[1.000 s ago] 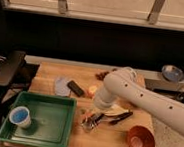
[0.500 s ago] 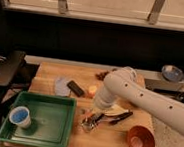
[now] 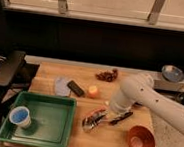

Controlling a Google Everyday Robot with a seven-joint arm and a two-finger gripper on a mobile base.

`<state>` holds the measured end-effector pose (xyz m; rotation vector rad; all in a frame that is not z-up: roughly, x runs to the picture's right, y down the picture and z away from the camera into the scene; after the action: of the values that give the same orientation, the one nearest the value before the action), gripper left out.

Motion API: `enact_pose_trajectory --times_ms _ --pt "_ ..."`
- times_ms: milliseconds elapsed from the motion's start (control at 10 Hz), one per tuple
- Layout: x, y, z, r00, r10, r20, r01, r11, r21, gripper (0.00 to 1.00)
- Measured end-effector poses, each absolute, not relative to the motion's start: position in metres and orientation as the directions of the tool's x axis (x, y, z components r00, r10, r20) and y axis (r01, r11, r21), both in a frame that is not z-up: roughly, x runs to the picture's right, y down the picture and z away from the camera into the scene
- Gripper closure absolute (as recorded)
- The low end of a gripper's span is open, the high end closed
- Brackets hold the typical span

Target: Place fork in red bowl

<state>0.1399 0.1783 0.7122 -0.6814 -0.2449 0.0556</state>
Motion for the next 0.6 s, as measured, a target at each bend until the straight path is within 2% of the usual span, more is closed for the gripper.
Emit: enact_pose_trajectory --times_ms 300,600 --pt "0.214 0.195 0.703 0.97 0.23 0.079 -0.124 0.747 -0.653 1.0" --pt "0.223 0.196 0.702 0.968 0.244 0.064 -0.145 0.744 -0.652 1.0"
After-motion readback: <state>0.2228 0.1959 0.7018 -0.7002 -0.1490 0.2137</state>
